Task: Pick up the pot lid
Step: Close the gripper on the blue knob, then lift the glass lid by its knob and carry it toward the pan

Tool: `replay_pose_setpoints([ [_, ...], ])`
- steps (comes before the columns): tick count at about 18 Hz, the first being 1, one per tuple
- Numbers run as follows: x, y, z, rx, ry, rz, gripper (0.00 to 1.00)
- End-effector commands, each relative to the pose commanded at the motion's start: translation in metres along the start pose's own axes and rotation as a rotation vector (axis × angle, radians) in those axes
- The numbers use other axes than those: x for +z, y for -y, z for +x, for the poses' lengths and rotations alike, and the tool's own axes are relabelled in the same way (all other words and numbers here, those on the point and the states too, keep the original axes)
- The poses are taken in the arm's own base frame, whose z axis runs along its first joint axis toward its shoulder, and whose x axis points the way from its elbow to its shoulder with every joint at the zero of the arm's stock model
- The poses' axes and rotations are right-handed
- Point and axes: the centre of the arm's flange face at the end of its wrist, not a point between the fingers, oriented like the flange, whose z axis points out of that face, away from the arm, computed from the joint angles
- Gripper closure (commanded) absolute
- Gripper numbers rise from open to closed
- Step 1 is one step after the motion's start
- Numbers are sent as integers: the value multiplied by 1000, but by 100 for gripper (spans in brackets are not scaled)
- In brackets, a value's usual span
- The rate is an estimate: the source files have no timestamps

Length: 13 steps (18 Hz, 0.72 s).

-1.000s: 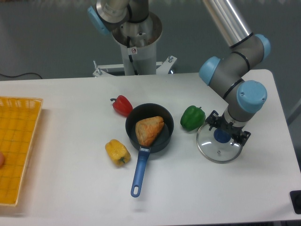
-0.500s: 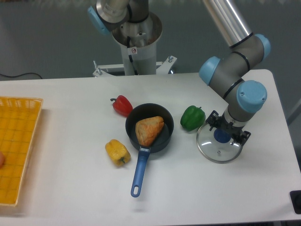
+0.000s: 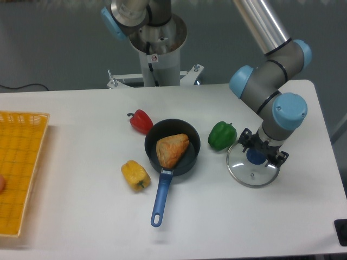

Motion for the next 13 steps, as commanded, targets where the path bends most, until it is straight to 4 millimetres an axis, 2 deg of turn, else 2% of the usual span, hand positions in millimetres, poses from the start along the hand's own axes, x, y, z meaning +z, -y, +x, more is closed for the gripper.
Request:
replay_pose_setpoints([
  [3, -1, 1, 1, 0, 2, 0, 42],
  [5, -1, 1, 1, 0, 0, 0, 53],
  [8, -1, 1, 1, 0, 0, 0, 53],
  [9, -2, 1, 0, -1, 3, 1, 56],
  [13, -15, 2, -3, 2, 23, 0, 56],
])
